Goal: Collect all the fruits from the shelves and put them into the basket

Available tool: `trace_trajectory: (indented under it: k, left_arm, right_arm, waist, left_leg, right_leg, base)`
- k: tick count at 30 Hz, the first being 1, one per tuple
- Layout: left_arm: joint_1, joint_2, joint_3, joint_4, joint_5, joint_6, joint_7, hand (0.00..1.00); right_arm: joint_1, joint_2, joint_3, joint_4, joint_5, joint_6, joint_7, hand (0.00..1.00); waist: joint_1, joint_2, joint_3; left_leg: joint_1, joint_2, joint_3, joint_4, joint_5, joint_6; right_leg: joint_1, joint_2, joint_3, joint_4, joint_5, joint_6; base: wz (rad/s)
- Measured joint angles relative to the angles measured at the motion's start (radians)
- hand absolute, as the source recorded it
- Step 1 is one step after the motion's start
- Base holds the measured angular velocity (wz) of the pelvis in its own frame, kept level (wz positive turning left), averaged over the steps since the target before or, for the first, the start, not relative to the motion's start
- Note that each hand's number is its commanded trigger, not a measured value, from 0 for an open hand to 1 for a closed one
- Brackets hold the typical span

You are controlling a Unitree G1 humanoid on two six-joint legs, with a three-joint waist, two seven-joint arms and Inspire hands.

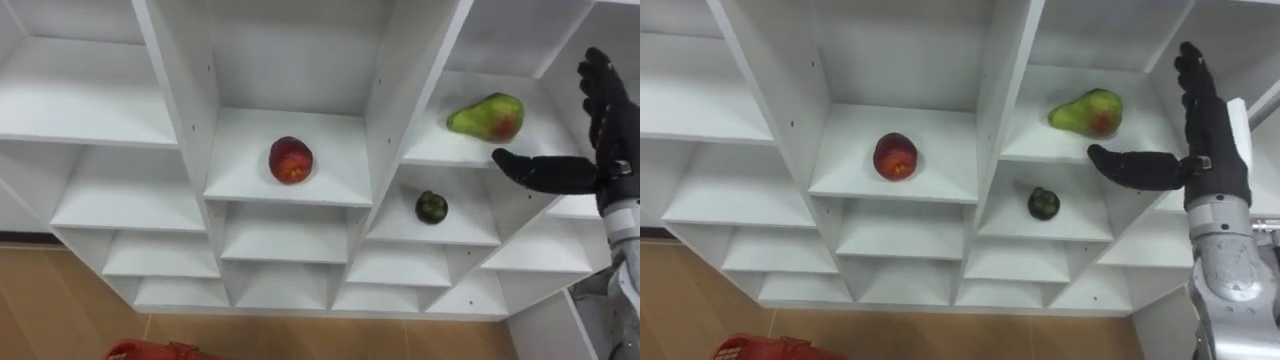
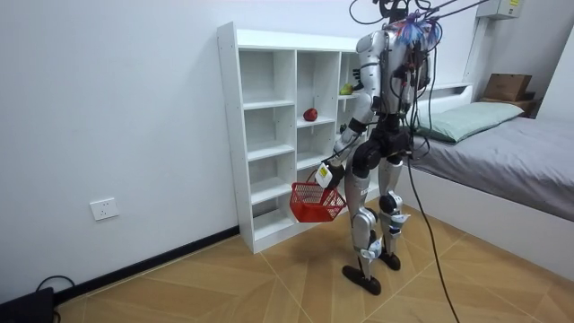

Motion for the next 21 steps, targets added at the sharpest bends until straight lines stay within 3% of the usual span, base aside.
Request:
trace_trajectory:
  k: [11,21]
  left_arm:
    - [-0.008,0.0,-0.002,-0.001,0.014,0.0,0.001,1.0]
    - [-0.015,0.001,-0.002,-0.001,0.015,0.015,-0.002,1.0]
  right_arm:
    - [-0.031,-0.016,0.009,0.024,-0.027,0.0,0.053,0.0]
    - [-0.057,-0.049,0.034,0.038,-0.014,0.006,0.053,0.0]
  waist:
    - [0.023,0.003,0.0014]
    - [0.023,0.007,0.0018]
  left_leg:
    - [-0.002,0.0,-0.03,0.008,0.0,0.0]
    - [-0.012,-0.001,-0.034,0.027,0.0,0.0]
  right_leg:
    - [0.015,-0.004,-0.038,0.0,0.0,0.0]
    - [0.015,-0.006,-0.039,0.001,0.0,0.0]
  base:
    - [0.07]
    - [0.0]
